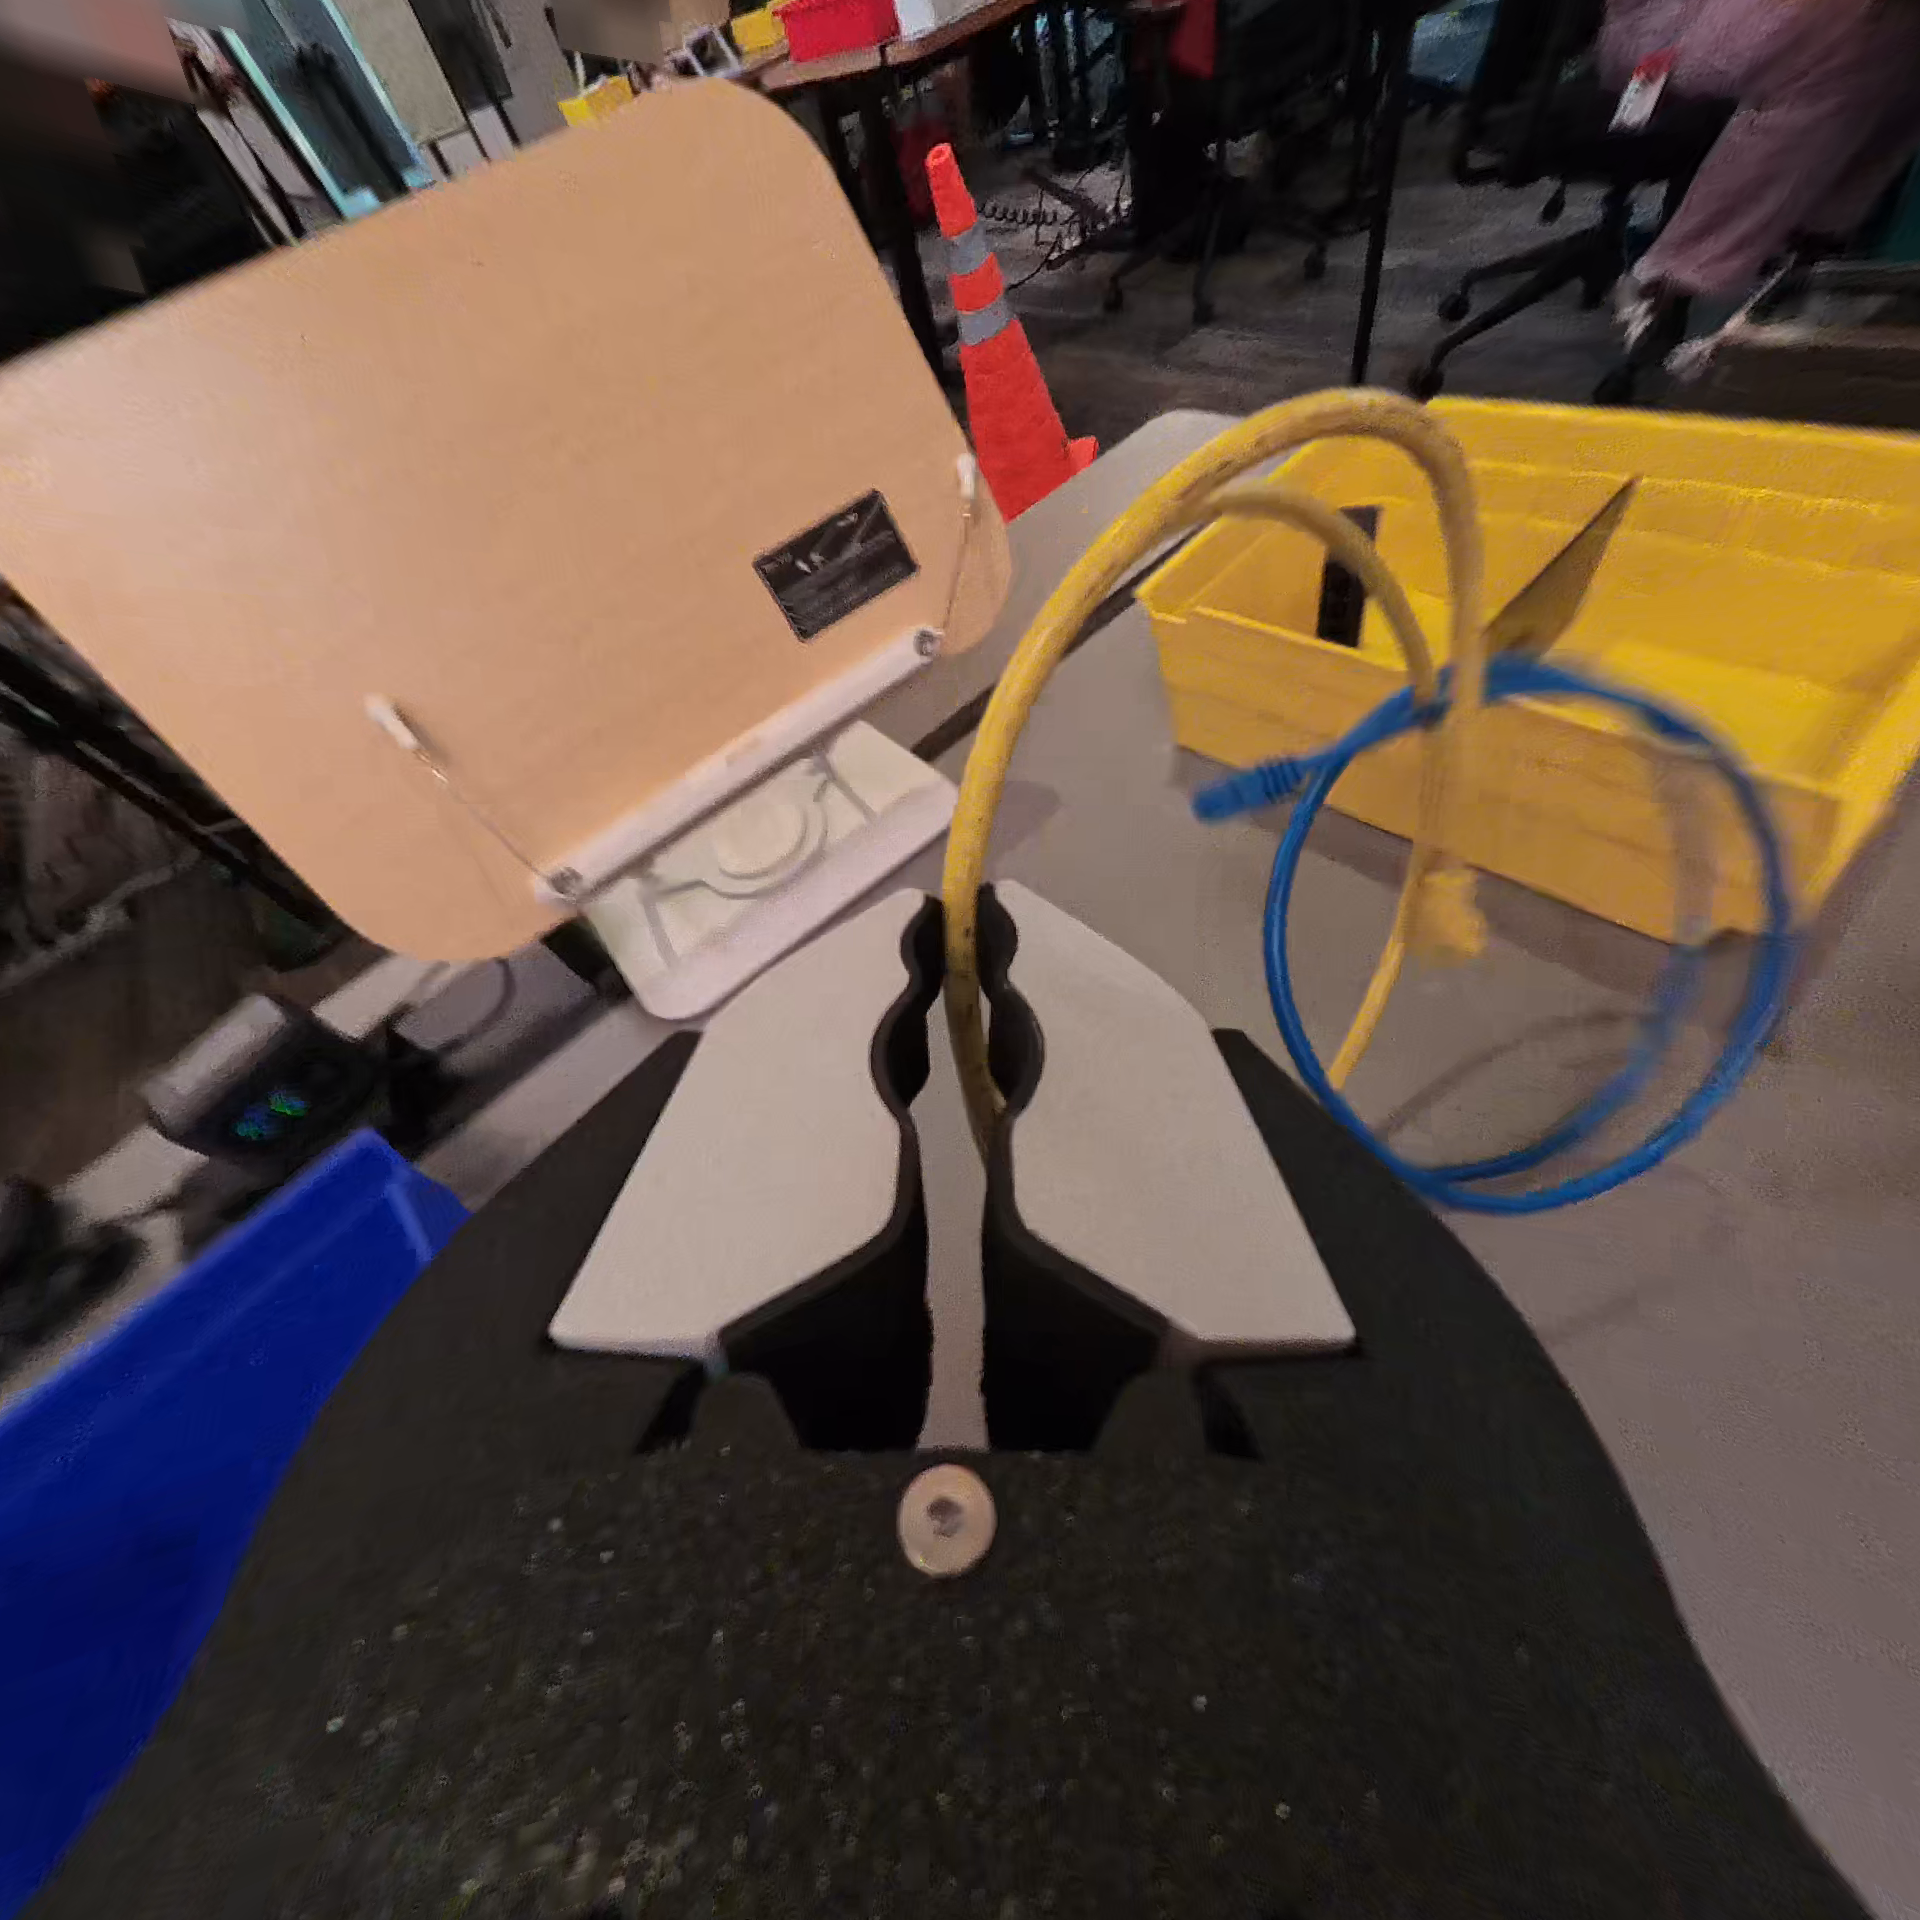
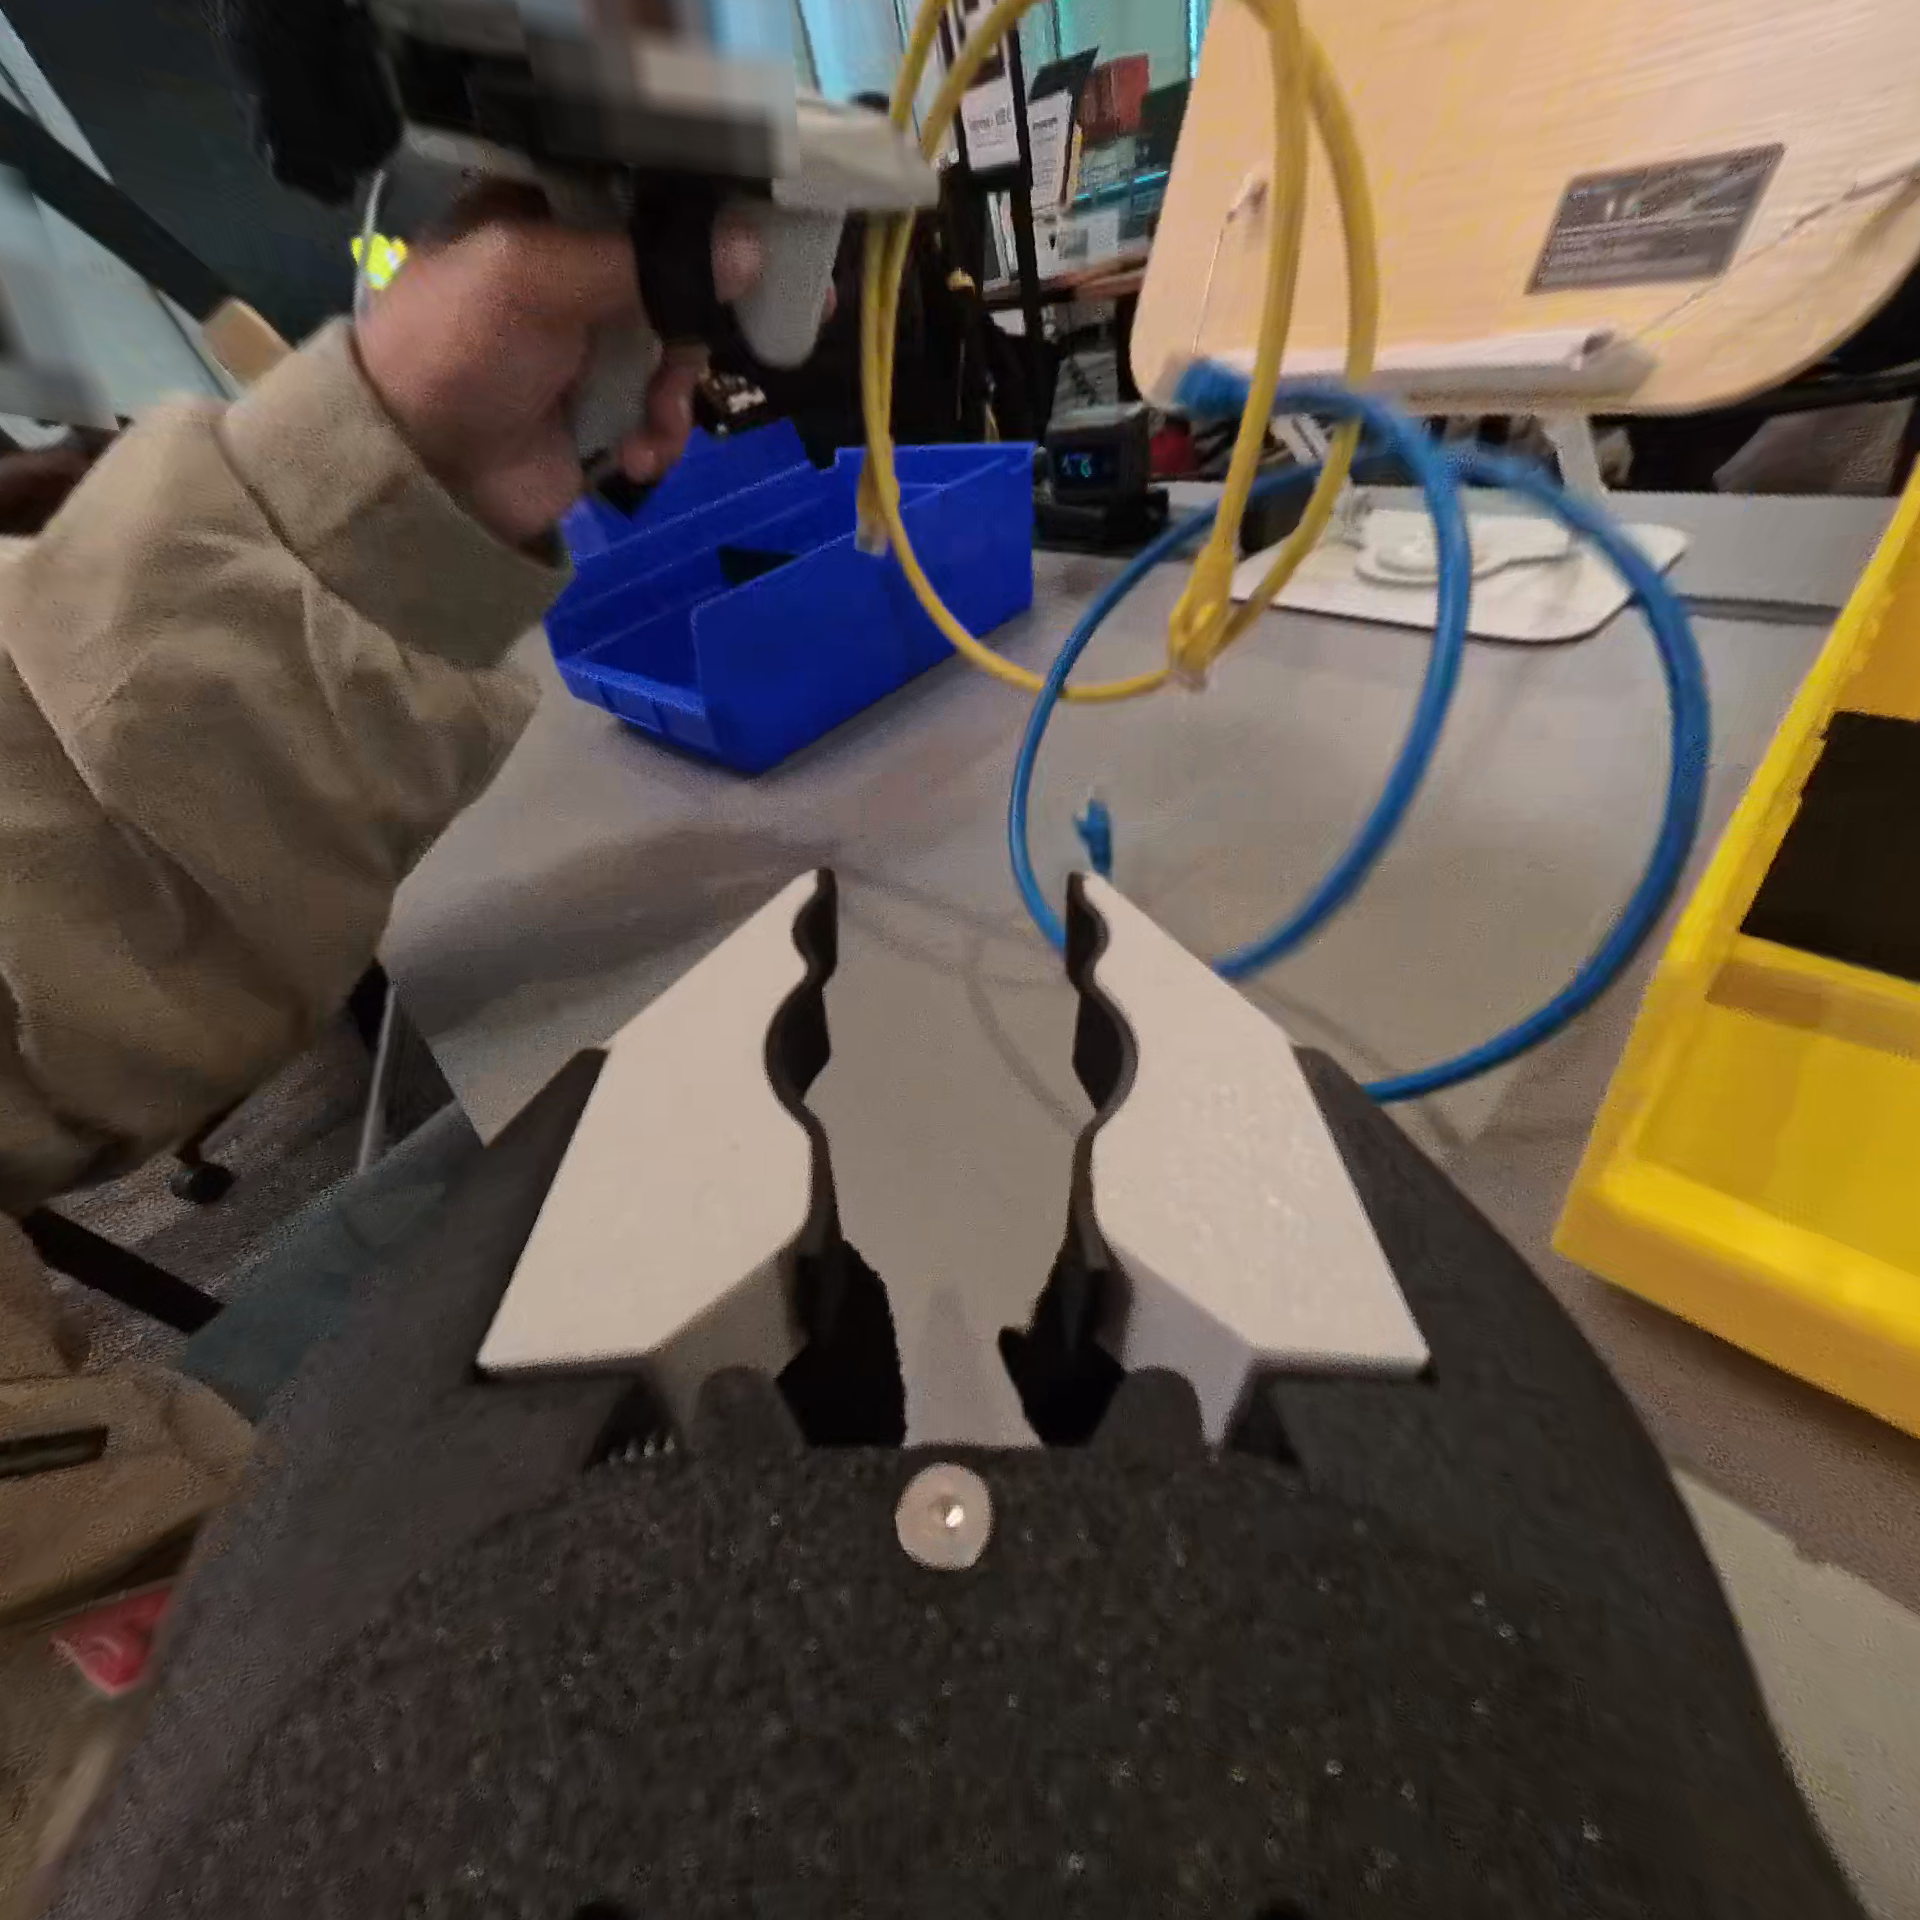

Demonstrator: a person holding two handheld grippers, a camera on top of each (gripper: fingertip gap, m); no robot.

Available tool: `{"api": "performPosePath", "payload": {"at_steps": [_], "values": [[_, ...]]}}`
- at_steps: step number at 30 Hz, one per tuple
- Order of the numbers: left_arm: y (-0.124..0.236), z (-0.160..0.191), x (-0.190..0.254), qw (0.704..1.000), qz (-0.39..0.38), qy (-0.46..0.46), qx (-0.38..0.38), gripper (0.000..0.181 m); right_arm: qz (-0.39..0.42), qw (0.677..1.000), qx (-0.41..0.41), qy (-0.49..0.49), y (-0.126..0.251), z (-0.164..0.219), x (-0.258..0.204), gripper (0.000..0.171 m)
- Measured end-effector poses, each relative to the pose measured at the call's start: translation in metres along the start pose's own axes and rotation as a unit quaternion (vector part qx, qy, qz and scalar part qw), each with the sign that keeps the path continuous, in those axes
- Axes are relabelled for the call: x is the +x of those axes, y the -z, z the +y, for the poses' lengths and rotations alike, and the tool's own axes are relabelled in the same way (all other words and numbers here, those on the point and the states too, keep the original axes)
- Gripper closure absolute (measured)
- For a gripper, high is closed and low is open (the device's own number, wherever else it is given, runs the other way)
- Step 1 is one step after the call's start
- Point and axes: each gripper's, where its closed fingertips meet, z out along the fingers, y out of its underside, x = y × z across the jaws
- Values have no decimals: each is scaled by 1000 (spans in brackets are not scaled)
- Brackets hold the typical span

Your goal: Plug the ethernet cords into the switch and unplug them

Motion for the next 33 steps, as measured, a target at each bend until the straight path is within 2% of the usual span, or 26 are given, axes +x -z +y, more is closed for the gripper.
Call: {"api": "performPosePath", "payload": {"at_steps": [5,9,12,13,16,17,20,22,24,26,28,31,33], "values": [[32,20,8,999,-42,9,3,175,55,997,-18,50,-21,-29,34,133],[51,32,2,998,-64,15,-4,175,44,996,-71,32,-42,-10,55,130],[57,39,-3,998,-62,24,-17,175,-29,995,-97,8,-57,18,28,124],[58,40,-4,997,-62,32,-16,175,-60,991,-116,21,-60,31,11,123],[56,43,0,998,-46,43,-21,175,-74,981,-152,98,-75,58,-23,125],[55,44,1,998,-46,39,-23,175,-64,976,-169,125,-81,66,-29,129],[53,47,1,998,-47,30,-32,175,3,954,-206,217,-93,81,-21,166],[54,52,-5,997,-59,26,-45,175,29,944,-210,254,-92,76,-13,167],[58,61,-21,993,-92,12,-68,175,19,964,-153,215,-84,47,-13,167],[63,74,-41,987,-132,-1,-96,176,-34,987,-71,139,-70,12,-22,167],[66,84,-52,983,-144,10,-112,176,-102,991,10,83,-47,-19,-33,167],[66,95,-60,980,-150,19,-133,175,-254,958,130,33,4,-66,-65,168],[65,101,-61,978,-152,14,-145,175,-306,932,195,-8,35,-97,-67,168]]}}
